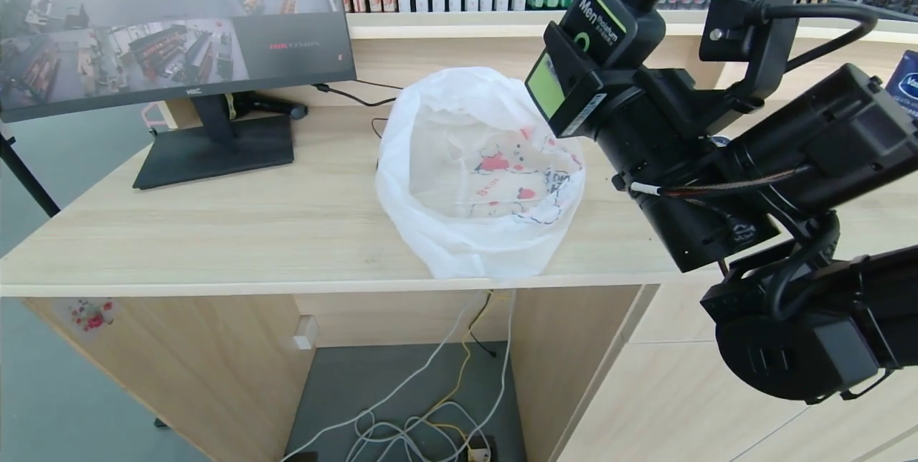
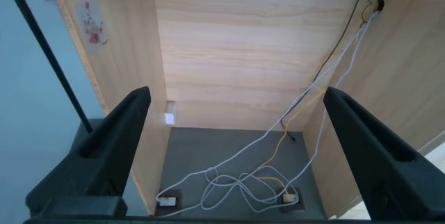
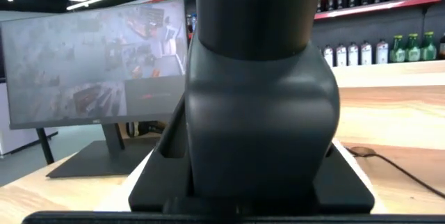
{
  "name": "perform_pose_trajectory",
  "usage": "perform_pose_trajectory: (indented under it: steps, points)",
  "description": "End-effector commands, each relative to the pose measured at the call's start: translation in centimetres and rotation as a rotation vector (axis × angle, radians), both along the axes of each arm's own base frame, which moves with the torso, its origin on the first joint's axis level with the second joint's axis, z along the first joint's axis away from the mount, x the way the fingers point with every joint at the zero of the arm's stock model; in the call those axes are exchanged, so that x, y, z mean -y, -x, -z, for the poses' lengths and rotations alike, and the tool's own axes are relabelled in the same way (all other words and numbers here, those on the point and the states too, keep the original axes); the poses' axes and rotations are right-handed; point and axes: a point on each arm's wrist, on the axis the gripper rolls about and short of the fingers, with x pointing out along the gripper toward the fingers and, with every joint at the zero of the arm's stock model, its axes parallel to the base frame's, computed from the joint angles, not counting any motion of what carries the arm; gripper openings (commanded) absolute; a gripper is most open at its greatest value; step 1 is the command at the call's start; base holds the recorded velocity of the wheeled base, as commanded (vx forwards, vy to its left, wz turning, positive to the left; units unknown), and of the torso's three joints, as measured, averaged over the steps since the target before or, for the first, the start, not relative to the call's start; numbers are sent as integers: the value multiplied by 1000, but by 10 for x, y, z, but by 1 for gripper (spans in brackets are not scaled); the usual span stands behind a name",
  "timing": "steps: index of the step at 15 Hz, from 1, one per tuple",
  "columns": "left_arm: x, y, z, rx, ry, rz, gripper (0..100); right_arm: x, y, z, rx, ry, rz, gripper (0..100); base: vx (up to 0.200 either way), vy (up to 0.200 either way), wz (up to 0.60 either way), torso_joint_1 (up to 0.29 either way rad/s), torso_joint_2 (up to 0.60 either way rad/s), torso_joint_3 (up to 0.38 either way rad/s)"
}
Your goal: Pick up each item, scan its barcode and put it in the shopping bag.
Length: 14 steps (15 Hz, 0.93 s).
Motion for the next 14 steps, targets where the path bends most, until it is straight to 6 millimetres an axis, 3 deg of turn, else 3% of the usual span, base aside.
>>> perform_pose_trajectory:
  steps: [1,9,11,14]
  points:
    - [0,0,0,1,0,-1,100,-1,1,3,-8,7,-4,0,0,0,0,0,0,0]
    - [0,0,0,1,0,0,100,-38,26,27,-148,74,-73,0,0,0,0,0,0,0]
    - [0,0,0,1,0,0,100,-43,24,22,-194,129,-91,0,0,0,0,0,0,0]
    - [0,0,0,1,0,-1,100,-53,15,-2,-241,179,-89,0,0,0,0,0,0,0]
